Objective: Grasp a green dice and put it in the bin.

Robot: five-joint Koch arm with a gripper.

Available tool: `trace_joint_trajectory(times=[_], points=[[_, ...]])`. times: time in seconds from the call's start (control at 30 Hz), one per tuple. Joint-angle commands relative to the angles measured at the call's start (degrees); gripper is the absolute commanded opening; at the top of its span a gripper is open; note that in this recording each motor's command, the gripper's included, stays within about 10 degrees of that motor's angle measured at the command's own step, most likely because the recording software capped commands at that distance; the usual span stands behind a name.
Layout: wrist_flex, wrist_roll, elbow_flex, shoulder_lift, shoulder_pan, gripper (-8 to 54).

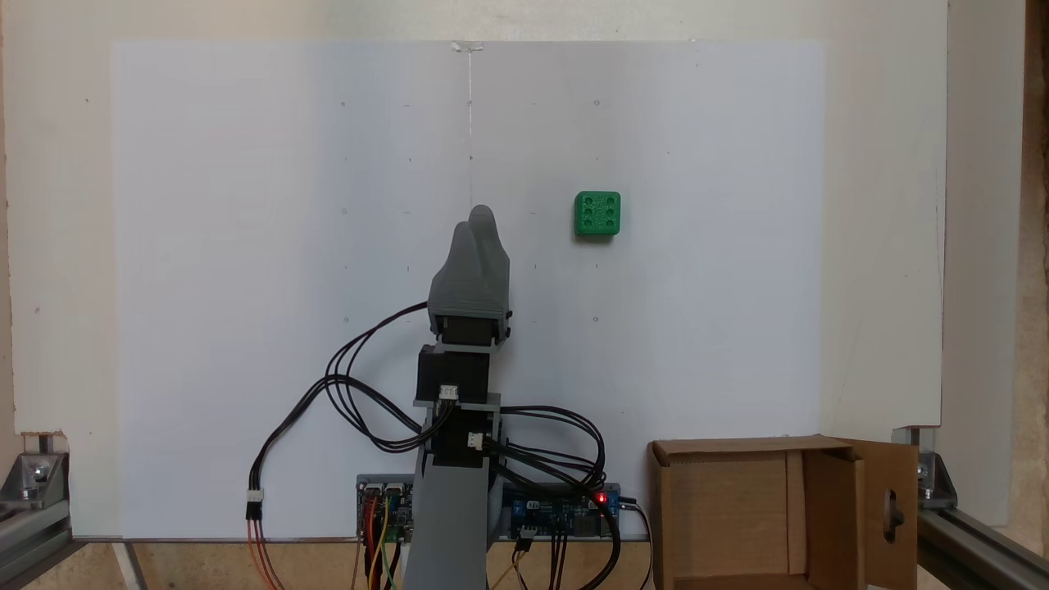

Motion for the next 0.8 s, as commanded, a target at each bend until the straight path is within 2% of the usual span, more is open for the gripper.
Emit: trace_joint_trajectory(times=[0.0, 0.37, 0.77], points=[[-1.32, 1.85, 2.81, 5.98, 0.00, 44.2], [3.25, 2.11, 0.35, 6.06, -0.62, 42.2], [47.27, 2.11, -20.48, 6.15, 2.11, 43.3]])
